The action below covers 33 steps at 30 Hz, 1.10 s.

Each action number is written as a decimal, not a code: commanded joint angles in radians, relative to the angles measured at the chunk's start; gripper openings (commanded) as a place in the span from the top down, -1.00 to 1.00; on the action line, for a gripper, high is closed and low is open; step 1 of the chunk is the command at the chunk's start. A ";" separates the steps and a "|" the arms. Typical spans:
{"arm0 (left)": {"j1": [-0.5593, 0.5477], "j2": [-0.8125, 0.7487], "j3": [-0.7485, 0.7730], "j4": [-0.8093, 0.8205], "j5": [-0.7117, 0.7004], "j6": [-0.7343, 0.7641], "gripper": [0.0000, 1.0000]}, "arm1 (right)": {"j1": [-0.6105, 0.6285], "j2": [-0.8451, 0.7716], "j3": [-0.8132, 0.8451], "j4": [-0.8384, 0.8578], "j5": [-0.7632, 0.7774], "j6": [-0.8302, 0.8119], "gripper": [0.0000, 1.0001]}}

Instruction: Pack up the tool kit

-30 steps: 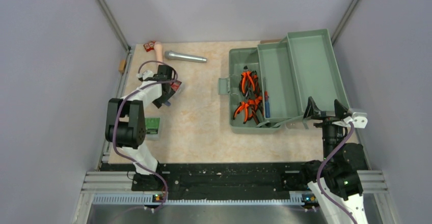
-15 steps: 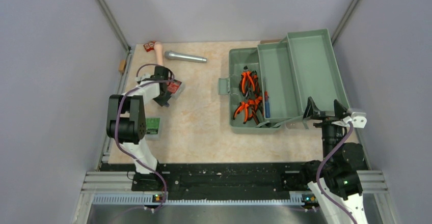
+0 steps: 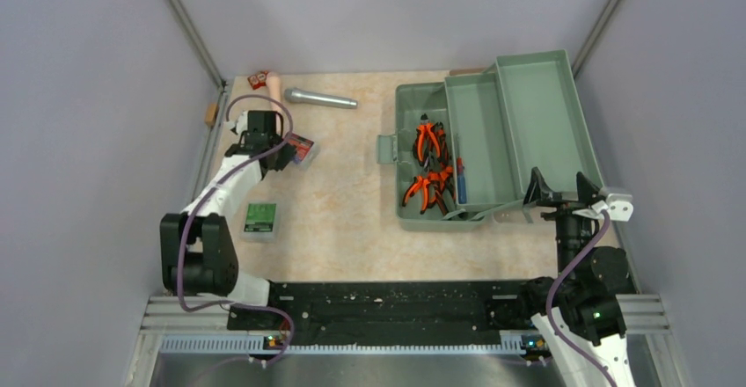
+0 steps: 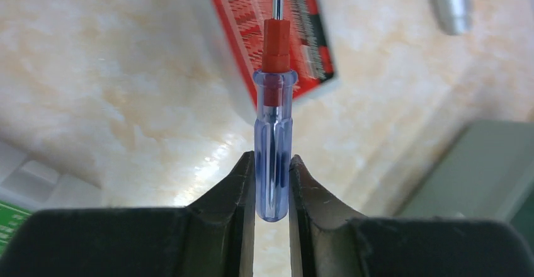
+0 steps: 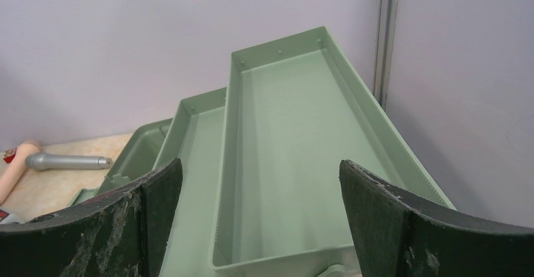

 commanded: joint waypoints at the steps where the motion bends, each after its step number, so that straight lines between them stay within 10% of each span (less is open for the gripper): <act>1: -0.029 -0.138 -0.050 0.164 0.153 0.025 1.00 | 0.015 -0.011 0.003 0.038 0.000 -0.009 -0.86; 13: -0.251 -0.205 0.000 0.380 0.346 0.017 1.00 | 0.015 -0.013 0.004 0.038 -0.005 -0.008 -0.86; 33: -0.735 0.179 0.285 0.633 0.414 -0.198 1.00 | 0.014 -0.012 0.004 0.036 0.001 -0.008 -0.86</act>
